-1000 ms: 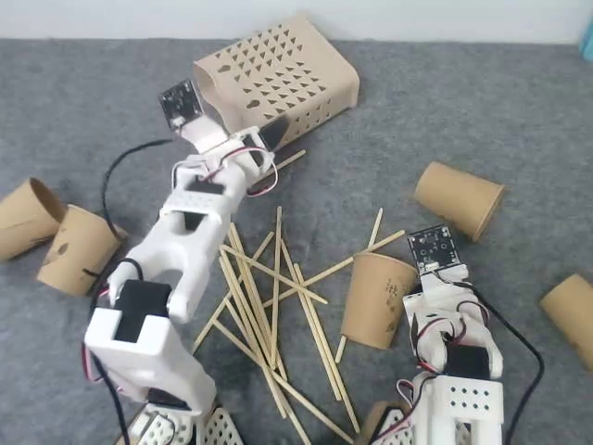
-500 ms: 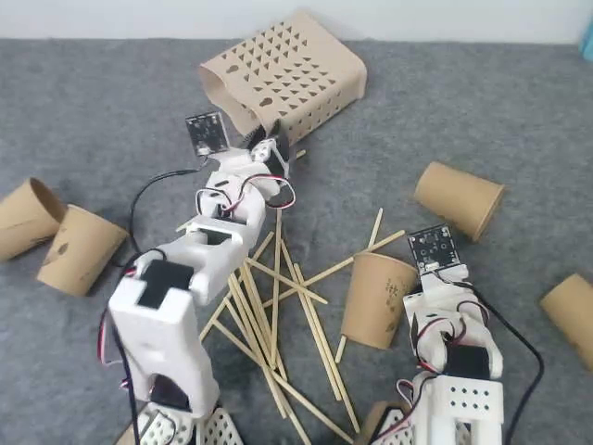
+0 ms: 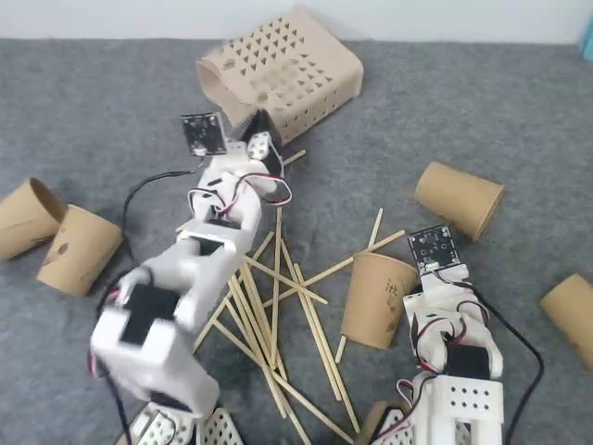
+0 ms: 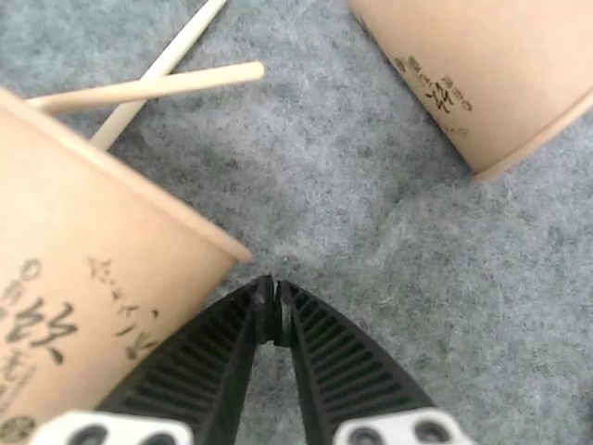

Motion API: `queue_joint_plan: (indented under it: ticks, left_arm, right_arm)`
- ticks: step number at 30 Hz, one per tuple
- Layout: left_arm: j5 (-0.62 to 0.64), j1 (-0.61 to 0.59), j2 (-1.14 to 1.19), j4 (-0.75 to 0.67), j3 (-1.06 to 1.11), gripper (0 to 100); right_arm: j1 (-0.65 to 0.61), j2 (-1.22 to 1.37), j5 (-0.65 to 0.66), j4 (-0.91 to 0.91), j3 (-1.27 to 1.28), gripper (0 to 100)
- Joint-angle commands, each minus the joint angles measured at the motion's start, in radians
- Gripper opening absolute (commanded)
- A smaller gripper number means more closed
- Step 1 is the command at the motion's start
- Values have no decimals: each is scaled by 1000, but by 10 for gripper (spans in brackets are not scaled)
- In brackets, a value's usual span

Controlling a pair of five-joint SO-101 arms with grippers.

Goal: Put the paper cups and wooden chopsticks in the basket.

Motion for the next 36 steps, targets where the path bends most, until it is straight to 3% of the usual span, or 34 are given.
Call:
queue_joint_plan:
  ticks: [1, 3, 9, 11, 14, 18, 21, 23, 27, 36]
  left_arm:
    - [-5, -2, -270, -18, 77, 10]
    - [-11, 2, -365, 66, 94, 10]
    - [-121, -35, -569, 554, 2, 11]
    - [-161, -35, -577, 634, -7, 13]
    - [-222, -32, -546, 582, 39, 43]
    - [-242, -5, -465, 281, 203, 224]
    - [-258, 26, -399, 233, 278, 318]
    - [-258, 31, -347, 226, 282, 332]
    - [-250, 9, -210, 63, 216, 330]
    - [-255, 12, 232, -28, -102, 330]
  right_arm:
    - [12, -13, 14, 7, -8, 8]
    - [12, -13, 14, 7, -8, 8]
    - [12, -13, 14, 7, -8, 8]
    - [12, -13, 14, 7, -8, 8]
    - [12, -13, 14, 7, -8, 8]
    - [12, -13, 14, 7, -8, 8]
    - [12, -13, 14, 7, -8, 8]
    - [12, -13, 14, 7, -8, 8]
    - [12, -13, 14, 7, -8, 8]
    - [12, -13, 14, 7, -8, 8]
